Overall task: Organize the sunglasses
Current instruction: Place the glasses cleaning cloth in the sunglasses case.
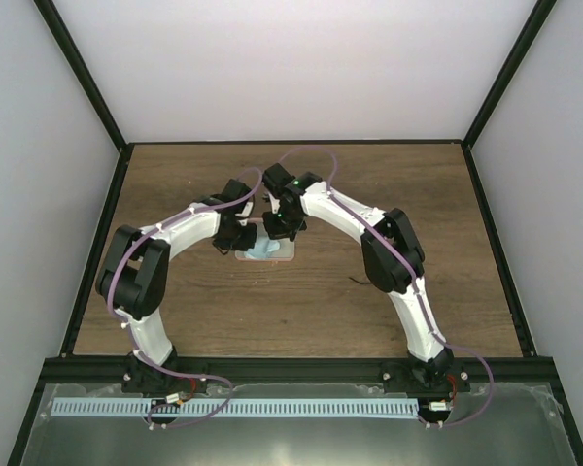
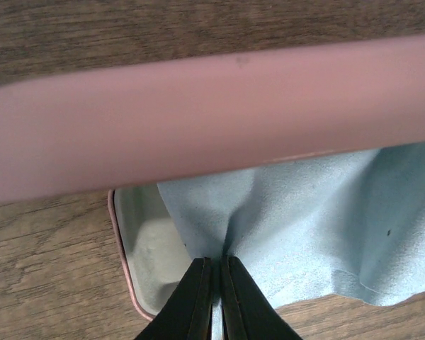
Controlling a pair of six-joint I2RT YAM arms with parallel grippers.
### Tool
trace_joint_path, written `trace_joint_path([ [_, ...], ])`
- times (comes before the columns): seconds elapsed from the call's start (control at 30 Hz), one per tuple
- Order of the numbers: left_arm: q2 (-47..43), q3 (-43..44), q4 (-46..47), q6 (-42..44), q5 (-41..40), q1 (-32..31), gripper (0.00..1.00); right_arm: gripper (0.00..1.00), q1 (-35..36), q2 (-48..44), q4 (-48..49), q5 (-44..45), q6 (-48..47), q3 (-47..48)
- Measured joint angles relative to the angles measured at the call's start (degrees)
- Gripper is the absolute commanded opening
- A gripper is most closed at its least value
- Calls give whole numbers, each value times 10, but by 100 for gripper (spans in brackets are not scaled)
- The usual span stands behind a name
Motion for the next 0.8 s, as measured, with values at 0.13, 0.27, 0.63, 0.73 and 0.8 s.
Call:
trace_joint_path([
  [0.13, 0, -3, 0, 0, -3, 3, 4, 1, -1, 4, -1, -2, 0, 2],
  [0.27, 0, -5, 0, 0, -4, 8, 4, 1, -2, 6, -1, -3, 0, 2],
  [0.63, 14, -14, 12, -1, -4, 10, 4, 1, -2, 11, -1, 4, 0, 2],
  [0.73, 20, -16, 16, -3, -4, 10, 4, 1, -2, 11, -1, 15, 0, 2],
  [0.8, 22, -17, 19, -4, -5, 10, 4, 1, -2, 11, -1, 21, -1, 2],
])
